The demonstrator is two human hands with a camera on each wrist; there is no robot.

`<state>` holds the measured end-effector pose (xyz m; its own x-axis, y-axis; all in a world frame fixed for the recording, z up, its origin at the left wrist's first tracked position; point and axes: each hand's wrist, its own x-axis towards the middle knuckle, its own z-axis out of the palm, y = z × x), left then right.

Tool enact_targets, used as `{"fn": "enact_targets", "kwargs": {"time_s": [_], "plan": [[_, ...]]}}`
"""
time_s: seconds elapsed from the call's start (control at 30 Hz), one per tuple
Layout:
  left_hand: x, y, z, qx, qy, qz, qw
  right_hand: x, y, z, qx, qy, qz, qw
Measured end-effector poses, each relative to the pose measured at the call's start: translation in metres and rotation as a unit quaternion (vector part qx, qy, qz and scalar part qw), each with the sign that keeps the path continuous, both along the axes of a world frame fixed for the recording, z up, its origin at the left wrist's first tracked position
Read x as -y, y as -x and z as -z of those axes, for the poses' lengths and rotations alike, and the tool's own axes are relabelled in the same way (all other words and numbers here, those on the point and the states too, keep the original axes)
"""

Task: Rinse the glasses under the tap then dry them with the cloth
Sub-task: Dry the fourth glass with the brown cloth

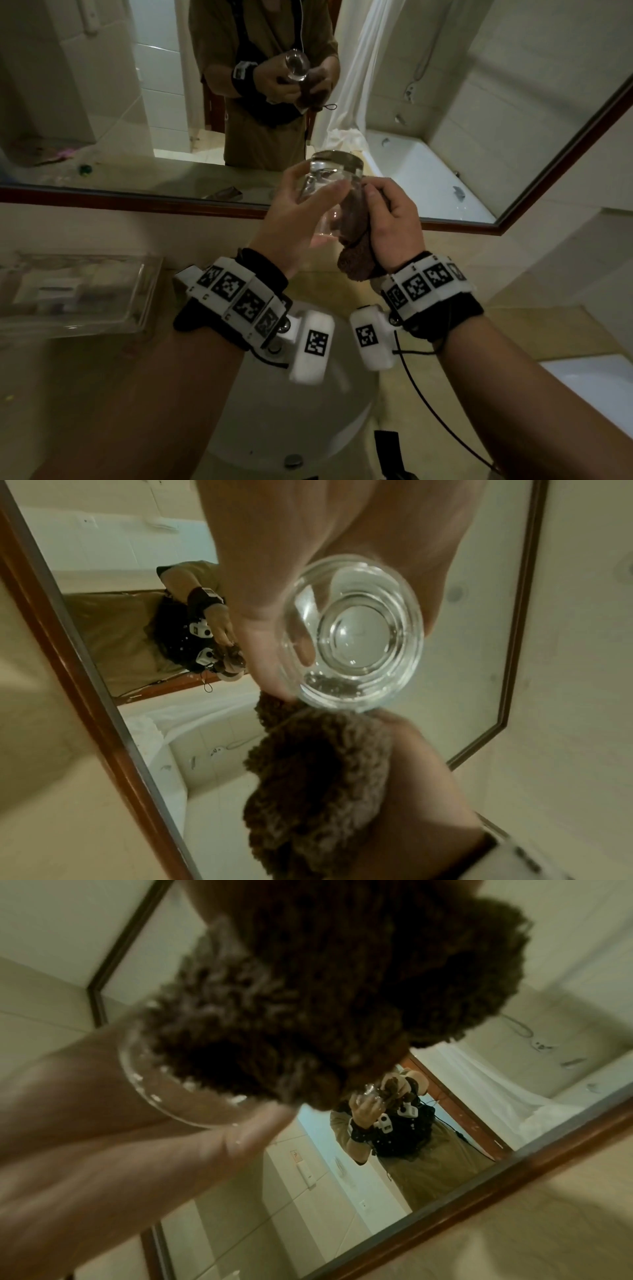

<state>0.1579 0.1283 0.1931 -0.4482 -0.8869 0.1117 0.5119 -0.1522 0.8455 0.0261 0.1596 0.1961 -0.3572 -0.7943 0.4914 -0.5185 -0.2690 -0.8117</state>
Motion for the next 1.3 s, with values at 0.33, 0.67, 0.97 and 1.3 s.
{"fn": "enact_targets", "kwargs": {"time_s": [0.33,0.67,0.97,1.3], "plan": [[-0.005,0.008,-0.005,0.113,0.091,-0.066,0.987,-0.002,0.002,0.002,0.018,0.005,0.035,0.999],[-0.005,0.009,-0.006,-0.003,-0.006,-0.078,0.997,-0.010,-0.006,-0.009,-0.004,0.039,0.008,0.999],[-0.004,0.005,-0.012,0.111,0.084,-0.023,0.990,-0.005,0.004,0.002,0.013,-0.003,0.027,1.000],[-0.004,0.004,-0.010,0.015,-0.010,-0.034,0.999,-0.014,-0.002,-0.013,0.020,0.040,-0.008,0.999]]}}
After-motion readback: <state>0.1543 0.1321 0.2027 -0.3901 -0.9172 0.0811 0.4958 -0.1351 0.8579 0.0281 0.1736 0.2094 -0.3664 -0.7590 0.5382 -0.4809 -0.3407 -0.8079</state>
